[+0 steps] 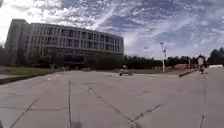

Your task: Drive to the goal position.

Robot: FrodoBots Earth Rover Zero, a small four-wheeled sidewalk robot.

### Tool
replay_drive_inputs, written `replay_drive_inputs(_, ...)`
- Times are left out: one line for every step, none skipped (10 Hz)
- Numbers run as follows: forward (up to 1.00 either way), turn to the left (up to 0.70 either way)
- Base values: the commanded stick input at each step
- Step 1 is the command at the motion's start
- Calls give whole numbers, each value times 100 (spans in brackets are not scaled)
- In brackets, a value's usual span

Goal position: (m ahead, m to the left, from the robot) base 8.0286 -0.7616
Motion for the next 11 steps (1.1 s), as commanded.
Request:
replay_drive_inputs(70, 0)
replay_drive_inputs(70, 15)
replay_drive_inputs(70, 11)
replay_drive_inputs(70, 1)
replay_drive_inputs(70, 6)
replay_drive_inputs(70, 11)
replay_drive_inputs(70, 0)
replay_drive_inputs(70, 0)
replay_drive_inputs(70, 0)
replay_drive_inputs(70, 0)
replay_drive_inputs(70, 0)
